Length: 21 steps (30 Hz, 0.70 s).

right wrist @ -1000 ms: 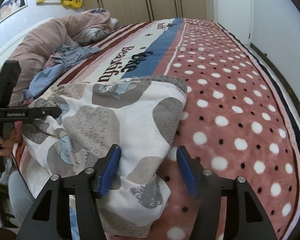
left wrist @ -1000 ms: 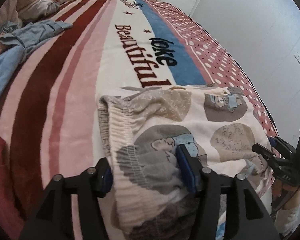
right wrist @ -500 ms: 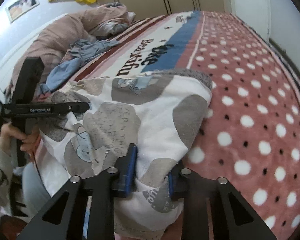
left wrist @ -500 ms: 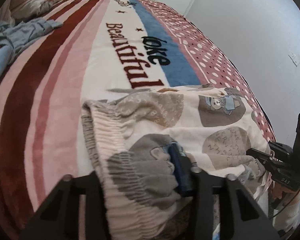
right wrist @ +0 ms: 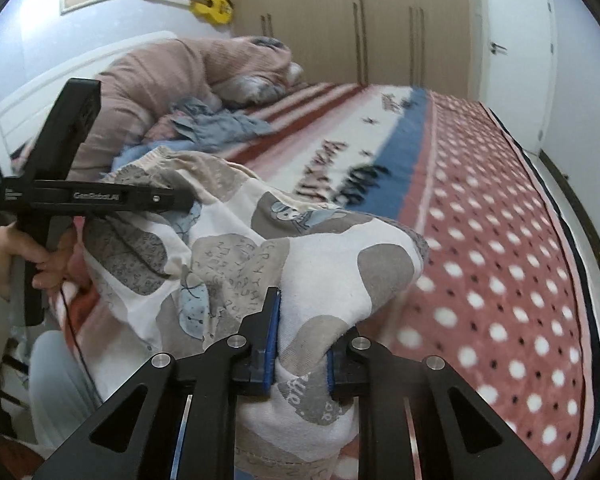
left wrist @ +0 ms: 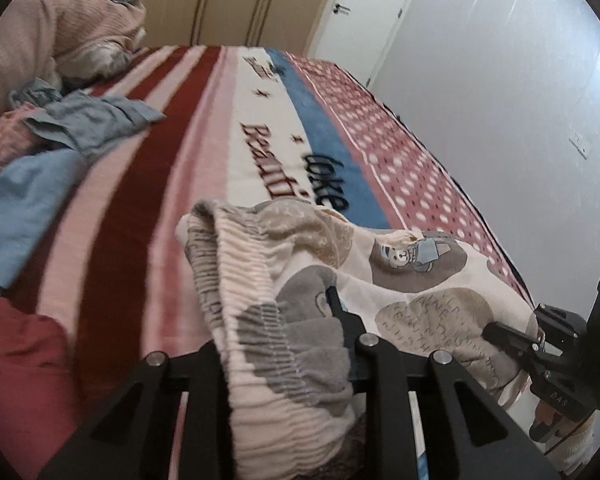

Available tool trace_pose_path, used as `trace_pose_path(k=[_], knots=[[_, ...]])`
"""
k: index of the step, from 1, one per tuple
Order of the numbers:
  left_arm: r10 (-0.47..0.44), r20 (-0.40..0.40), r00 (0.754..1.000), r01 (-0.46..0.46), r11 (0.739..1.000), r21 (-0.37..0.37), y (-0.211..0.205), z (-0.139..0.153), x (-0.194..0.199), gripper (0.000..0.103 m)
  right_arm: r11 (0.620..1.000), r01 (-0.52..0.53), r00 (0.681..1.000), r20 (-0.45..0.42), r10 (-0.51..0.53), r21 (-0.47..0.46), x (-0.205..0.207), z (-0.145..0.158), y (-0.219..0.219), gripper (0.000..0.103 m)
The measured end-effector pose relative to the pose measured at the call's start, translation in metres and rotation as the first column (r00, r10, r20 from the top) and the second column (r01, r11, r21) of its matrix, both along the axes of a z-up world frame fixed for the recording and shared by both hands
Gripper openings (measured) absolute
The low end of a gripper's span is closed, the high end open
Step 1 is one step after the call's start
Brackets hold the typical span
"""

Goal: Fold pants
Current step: 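Lift the folded pants with both grippers and carry them toward the clothes pile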

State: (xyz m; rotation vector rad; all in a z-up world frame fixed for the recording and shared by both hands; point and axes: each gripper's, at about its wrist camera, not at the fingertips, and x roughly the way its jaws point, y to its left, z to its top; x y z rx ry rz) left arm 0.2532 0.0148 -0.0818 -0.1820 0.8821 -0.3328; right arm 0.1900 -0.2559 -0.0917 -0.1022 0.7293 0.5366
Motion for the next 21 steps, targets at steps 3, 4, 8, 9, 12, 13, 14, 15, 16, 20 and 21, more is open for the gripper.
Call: trace_pose_path(k=[3,4,8,9,12,13,14,15,16,20,21], knots=[[0.037,0.023,0.999,-0.037,0.999,-0.005,0.028,0.015,-0.007,0.021,0.999,-0.035,0.999,0.020,0.034,0.027,0.001,0.012,0.024,0.012],[0.054,0.033,0.998,-0.053,0.999,-0.006,0.040,0.020,-0.011,0.021,0.998,-0.046,0.999,0.025,0.045,0.032,0.001,0.015,0.031,0.012],[0.105,0.060,0.993,-0.105,0.994,-0.005,0.076,0.033,-0.025,0.021,0.994,-0.104,0.994,0.042,0.102,0.043,0.002,0.025,0.072,0.012],[0.117,0.064,0.991,-0.117,0.993,-0.004,0.084,0.035,-0.027,0.021,0.992,-0.114,0.993,0.047,0.112,0.044,0.001,0.027,0.080,0.012],[0.156,0.076,0.985,-0.156,0.988,-0.003,0.112,0.040,-0.038,0.021,0.987,-0.151,0.987,0.057,0.148,0.047,0.000,0.031,0.108,0.012],[0.171,0.079,0.982,-0.172,0.985,-0.003,0.124,0.042,-0.044,0.021,0.986,-0.162,0.986,0.058,0.159,0.049,0.000,0.033,0.117,0.012],[0.186,0.080,0.979,-0.186,0.983,-0.007,0.134,0.042,-0.047,0.021,0.983,-0.177,0.983,0.059,0.173,0.055,-0.001,0.034,0.127,0.012],[0.196,0.081,0.977,-0.195,0.981,-0.011,0.141,0.043,-0.050,0.021,0.980,-0.189,0.981,0.060,0.185,0.063,-0.002,0.035,0.135,0.012],[0.213,0.082,0.973,-0.213,0.977,-0.017,0.153,0.043,-0.055,0.021,0.977,-0.199,0.979,0.060,0.195,0.072,-0.004,0.035,0.143,0.012],[0.258,0.089,0.962,-0.257,0.966,-0.016,0.185,0.044,-0.067,0.021,0.966,-0.241,0.970,0.050,0.238,0.089,-0.005,0.033,0.182,0.012],[0.267,0.091,0.959,-0.267,0.964,-0.016,0.193,0.045,-0.070,0.020,0.963,-0.253,0.967,0.045,0.250,0.092,-0.005,0.032,0.191,0.012]])
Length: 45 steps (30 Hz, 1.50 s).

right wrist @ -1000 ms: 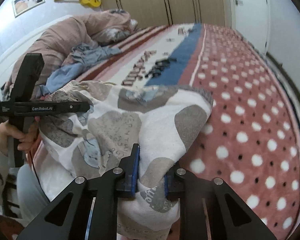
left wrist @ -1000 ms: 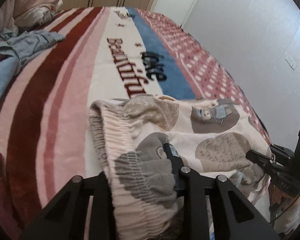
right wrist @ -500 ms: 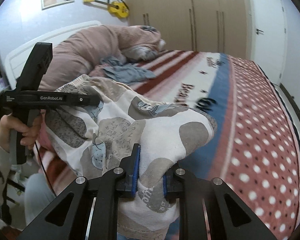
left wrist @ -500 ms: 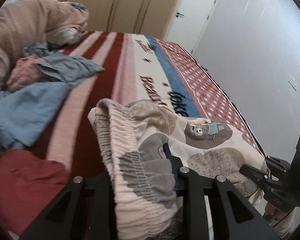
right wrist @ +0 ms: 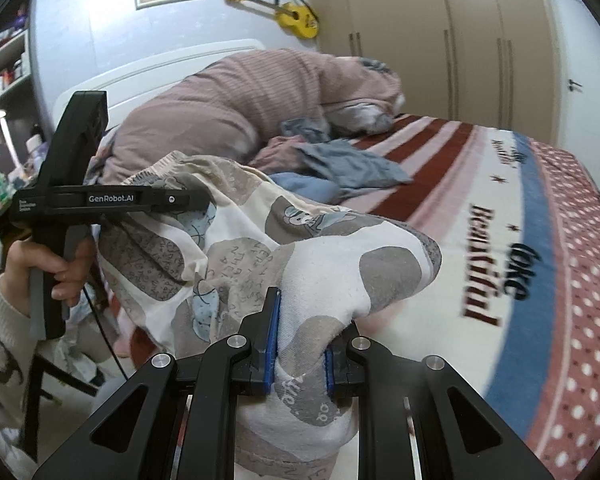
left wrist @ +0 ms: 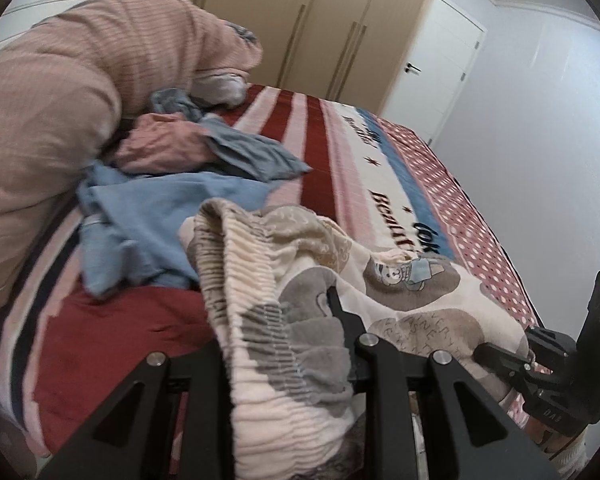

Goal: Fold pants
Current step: 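Lift the folded pants with both grippers and carry them toward the clothes pile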

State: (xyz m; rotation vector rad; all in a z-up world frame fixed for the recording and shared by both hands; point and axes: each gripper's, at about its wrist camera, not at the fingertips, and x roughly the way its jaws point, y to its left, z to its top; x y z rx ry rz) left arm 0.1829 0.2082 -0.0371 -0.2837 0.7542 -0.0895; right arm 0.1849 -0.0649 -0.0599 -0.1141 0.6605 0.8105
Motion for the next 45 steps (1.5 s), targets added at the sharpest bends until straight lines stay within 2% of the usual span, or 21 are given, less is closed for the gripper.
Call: trace_pose_path(k=[6,17,30,33,38,40,42,44,45], knots=[[0.049,0.003,0.999,-0.049,0.999,0.010,0.047,-0.004,-0.017,0.021,0.999,-0.055,0.998,-0.022,0.055,-0.001,-0.005,-0.007,0.053,0.012],[0.120,-0.020,0.993,-0.120,0.992,-0.035,0.117,-0.030,-0.028,0.021,0.993,-0.116,0.993,-0.037,0.115,-0.037,-0.010,-0.015,0.134,0.012],[0.141,-0.056,0.988,-0.142,0.989,-0.032,0.166,-0.044,-0.020,0.021,0.990,-0.136,0.986,-0.101,0.132,-0.035,0.003,-0.033,0.177,0.012],[0.118,-0.083,0.990,-0.123,0.991,-0.057,0.174,-0.052,-0.018,0.021,0.990,-0.137,0.985,-0.114,0.132,-0.038,0.004,-0.037,0.181,0.012],[0.095,-0.161,0.982,-0.101,0.994,-0.029,0.169,-0.084,-0.013,0.022,0.987,-0.099,0.992,-0.096,0.087,-0.129,0.006,-0.053,0.181,0.013],[0.106,-0.179,0.978,-0.108,0.994,-0.002,0.167,-0.092,-0.013,0.025,0.981,-0.070,0.995,-0.081,0.056,-0.179,0.005,-0.060,0.181,0.016],[0.112,-0.176,0.978,-0.113,0.994,0.005,0.167,-0.093,-0.015,0.029,0.975,-0.032,0.999,-0.042,0.024,-0.220,0.002,-0.061,0.180,0.025],[0.121,-0.173,0.977,-0.119,0.993,0.022,0.166,-0.091,-0.016,0.038,0.970,-0.009,1.000,0.000,0.009,-0.242,-0.004,-0.060,0.179,0.032],[0.131,-0.174,0.976,-0.126,0.991,0.037,0.165,-0.089,-0.017,0.046,0.968,0.003,1.000,0.015,0.001,-0.250,-0.006,-0.059,0.178,0.034]])
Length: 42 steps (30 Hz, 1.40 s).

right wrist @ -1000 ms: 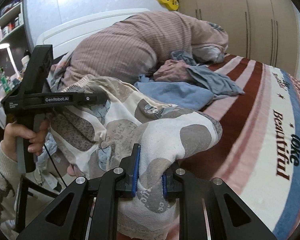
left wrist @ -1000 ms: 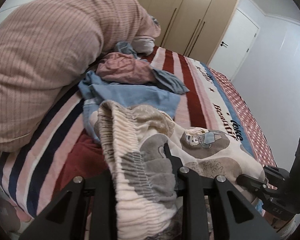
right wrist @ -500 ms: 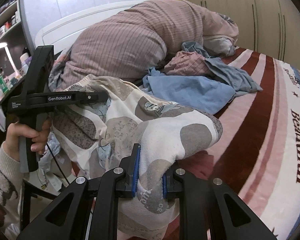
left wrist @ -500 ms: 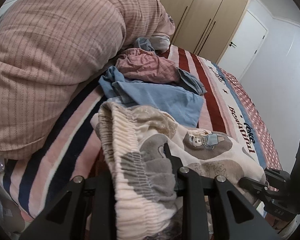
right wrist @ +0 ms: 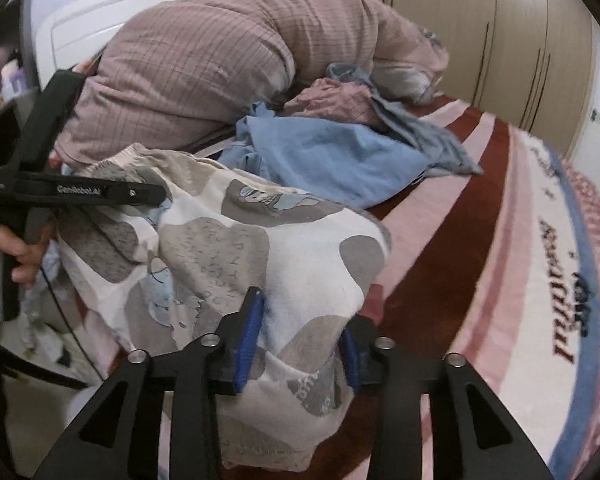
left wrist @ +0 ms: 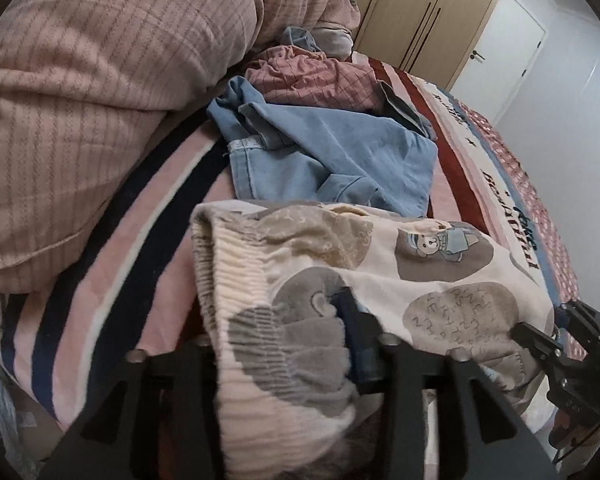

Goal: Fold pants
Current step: 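Lift the folded pants with both grippers and carry them toward the clothes pile, then lower the folded pants beside the clothes pile and open both grippers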

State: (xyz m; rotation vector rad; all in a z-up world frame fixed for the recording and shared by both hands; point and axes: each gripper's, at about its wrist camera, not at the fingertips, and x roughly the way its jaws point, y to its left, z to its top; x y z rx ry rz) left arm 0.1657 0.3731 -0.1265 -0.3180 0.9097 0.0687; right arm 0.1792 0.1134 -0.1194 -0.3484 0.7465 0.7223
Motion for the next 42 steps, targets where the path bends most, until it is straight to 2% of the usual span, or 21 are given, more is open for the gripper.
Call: trace_pose_path(k=[4,6,9,14,21,28,30,35,38,40,42], knots=[[0.013,0.023,1.000,-0.014,0.998,0.068,-0.006,0.012,-0.005,0.061,0.999,0.030,1.000,0.003,-0.030,0.015,-0.002,0.000,-0.004,0.042],[0.023,0.040,0.999,-0.027,0.995,0.095,-0.009,0.018,-0.007,0.066,0.998,0.047,0.999,0.004,-0.047,0.032,-0.003,0.002,-0.007,0.054],[0.049,0.082,0.995,-0.060,0.989,0.133,-0.010,0.029,-0.013,0.075,0.996,0.062,0.998,0.017,-0.063,0.058,-0.006,0.005,-0.015,0.062],[0.065,0.141,0.988,-0.087,0.983,0.163,-0.014,0.050,-0.023,0.075,0.993,0.079,0.997,0.011,-0.080,0.092,-0.009,0.013,-0.026,0.068],[0.032,0.192,0.981,-0.067,0.982,0.178,-0.037,0.071,-0.031,0.076,0.991,0.087,0.995,0.048,-0.092,0.100,-0.020,0.024,-0.038,0.069],[-0.012,0.226,0.974,-0.035,0.978,0.204,-0.078,0.084,-0.042,0.078,0.988,0.092,0.992,0.076,-0.102,0.127,-0.032,0.037,-0.059,0.071],[-0.026,0.244,0.969,-0.028,0.976,0.217,-0.095,0.091,-0.046,0.081,0.985,0.097,0.991,0.081,-0.109,0.142,-0.035,0.040,-0.069,0.075],[-0.077,0.303,0.950,-0.004,0.966,0.257,-0.147,0.109,-0.059,0.084,0.976,0.111,0.986,0.103,-0.132,0.190,-0.044,0.048,-0.108,0.083],[-0.096,0.351,0.932,-0.004,0.962,0.272,-0.184,0.121,-0.067,0.088,0.968,0.119,0.982,0.116,-0.147,0.221,-0.049,0.051,-0.139,0.084],[-0.106,0.407,0.907,-0.013,0.961,0.278,-0.212,0.128,-0.075,0.099,0.960,0.140,0.976,0.133,-0.175,0.241,-0.054,0.054,-0.164,0.087],[-0.124,0.463,0.878,-0.017,0.957,0.289,-0.240,0.135,-0.083,0.100,0.951,0.166,0.963,0.165,-0.213,0.261,-0.061,0.059,-0.193,0.092]])
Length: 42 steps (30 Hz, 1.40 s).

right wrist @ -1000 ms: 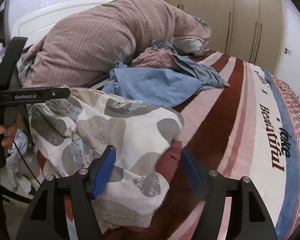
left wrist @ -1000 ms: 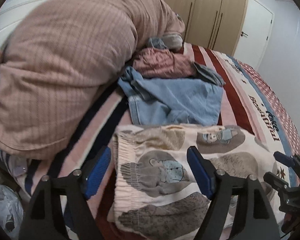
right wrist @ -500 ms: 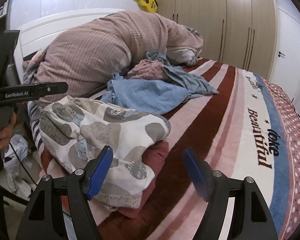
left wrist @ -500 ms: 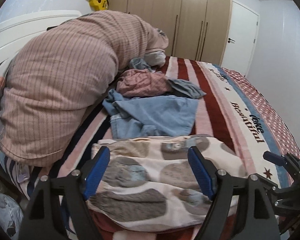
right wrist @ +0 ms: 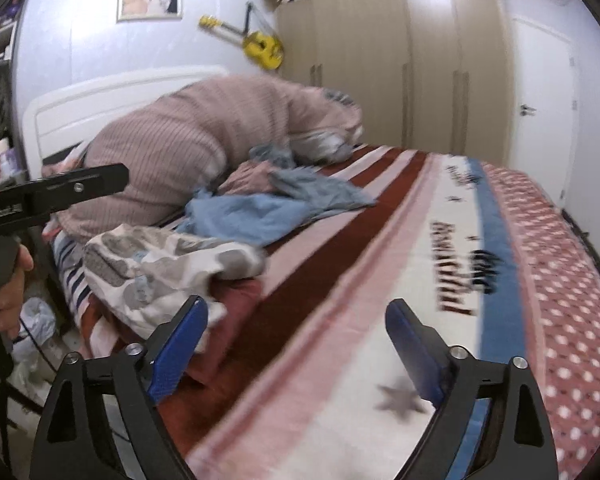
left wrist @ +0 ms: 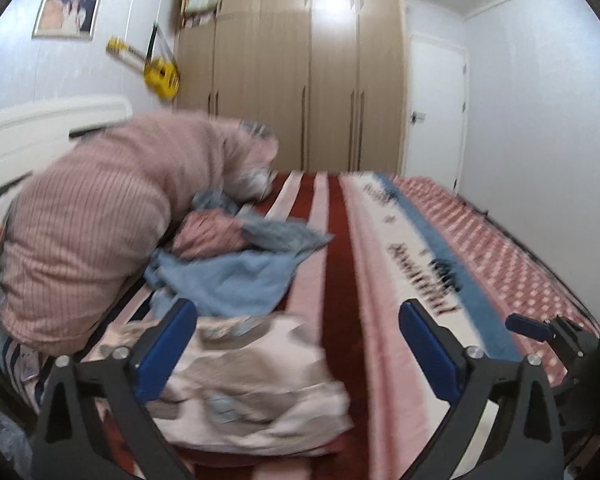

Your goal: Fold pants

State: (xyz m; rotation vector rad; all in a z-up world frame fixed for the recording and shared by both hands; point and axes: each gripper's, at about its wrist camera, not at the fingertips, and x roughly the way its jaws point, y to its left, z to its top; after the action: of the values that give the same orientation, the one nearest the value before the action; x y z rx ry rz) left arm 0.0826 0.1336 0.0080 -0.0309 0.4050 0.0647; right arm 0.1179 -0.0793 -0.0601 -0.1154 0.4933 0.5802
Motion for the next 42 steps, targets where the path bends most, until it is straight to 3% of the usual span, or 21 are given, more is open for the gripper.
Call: trace_pose_path(k=[7,14,27,42], knots=[[-0.015,0.158,0.987,0.011,1.000,0.021,-0.084,0.009,-0.026,0.102,0.990,0.137,0.978,0.152,-0.141,0.040,-0.040,0.026,-0.097,0.099],[-0.051,0.161,0.986,0.051,0.999,0.006,-0.120,0.007,-0.033,0.102,0.976,0.214,0.949,0.229,-0.216,0.037,-0.072,0.039,-0.141,0.103],[-0.062,0.159,0.985,0.057,0.998,0.036,-0.131,0.004,-0.036,0.102,0.972,0.230,0.942,0.243,-0.233,0.039,-0.086,0.044,-0.148,0.102],[-0.064,0.160,0.985,0.062,0.998,0.018,-0.129,0.003,-0.036,0.102,0.972,0.233,0.942,0.240,-0.236,0.041,-0.085,0.043,-0.149,0.103]])
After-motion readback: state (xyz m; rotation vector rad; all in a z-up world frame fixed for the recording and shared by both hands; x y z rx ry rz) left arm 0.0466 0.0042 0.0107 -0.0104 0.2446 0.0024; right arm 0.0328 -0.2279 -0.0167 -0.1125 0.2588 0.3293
